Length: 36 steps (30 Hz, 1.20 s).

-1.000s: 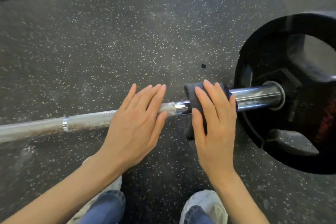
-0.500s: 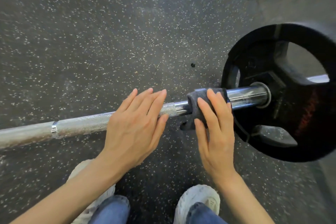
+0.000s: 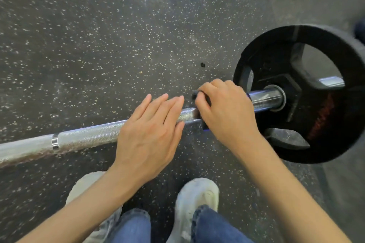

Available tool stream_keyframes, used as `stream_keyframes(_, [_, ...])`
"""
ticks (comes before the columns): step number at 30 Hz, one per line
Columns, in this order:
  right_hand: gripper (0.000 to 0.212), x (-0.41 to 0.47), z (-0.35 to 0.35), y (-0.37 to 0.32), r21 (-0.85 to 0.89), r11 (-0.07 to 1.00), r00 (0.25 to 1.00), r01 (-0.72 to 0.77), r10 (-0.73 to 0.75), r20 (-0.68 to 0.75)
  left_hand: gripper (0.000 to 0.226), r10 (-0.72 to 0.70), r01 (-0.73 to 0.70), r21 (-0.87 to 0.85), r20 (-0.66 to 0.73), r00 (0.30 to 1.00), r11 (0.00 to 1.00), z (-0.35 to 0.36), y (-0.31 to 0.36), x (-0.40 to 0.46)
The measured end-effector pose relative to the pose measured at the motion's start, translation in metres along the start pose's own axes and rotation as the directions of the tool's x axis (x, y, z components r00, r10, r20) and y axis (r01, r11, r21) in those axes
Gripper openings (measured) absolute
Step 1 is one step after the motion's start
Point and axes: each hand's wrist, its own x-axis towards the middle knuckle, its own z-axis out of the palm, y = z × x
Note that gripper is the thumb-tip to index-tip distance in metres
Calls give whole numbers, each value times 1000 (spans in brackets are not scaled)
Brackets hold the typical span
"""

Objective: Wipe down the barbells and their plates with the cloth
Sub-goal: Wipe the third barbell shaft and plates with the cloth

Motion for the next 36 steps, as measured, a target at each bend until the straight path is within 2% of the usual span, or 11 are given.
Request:
stream_keyframes(1, [37,12,-4,-3,-70,998,996,-5,11,92,46,-3,3,1,-13,1000,1000,1,0,0])
stream_keyframes(3, [36,16,-4,-4,-159,987,990,-13,34,135,44,-11,11,7,-30,999,1000,2,1,-1])
stream_keyframes(6, [33,-33,8,0,-70,997,992,35,-43,-118,44,-29,29,11,-60,998,1000,3,1,0])
stream_keyframes(8, [32,-52,16,5,-25,997,980,69,-73,-185,44,-29,30,12,-74,997,999,4,2,0])
stream_keyframes(13, [44,16,10,4,-13,1000,1000,27,-27,-5,42,-23,26,31,-91,996,999,6,1,1])
stream_keyframes(16, [29,-37,37,16,220,968,943,119,-41,-329,43,-24,28,45,-82,996,999,5,1,2])
stream_keyframes(18, [33,-77,59,22,248,946,885,209,-75,-459,44,-25,29,55,-72,997,998,5,1,3])
stream_keyframes(21, [31,-57,68,29,239,932,858,273,-124,-498,44,-34,38,62,-68,997,997,5,0,5])
stream_keyframes(27, [30,-10,50,26,371,894,856,249,-24,-517,43,-50,54,72,-68,996,996,5,-5,16])
stream_keyframes(32, [35,-26,84,33,294,902,779,316,-69,-623,45,-70,76,90,-61,996,993,1,-10,25])
stream_keyframes(36, [32,25,43,20,414,875,819,249,38,-573,44,-79,84,94,-55,995,992,-2,-16,35])
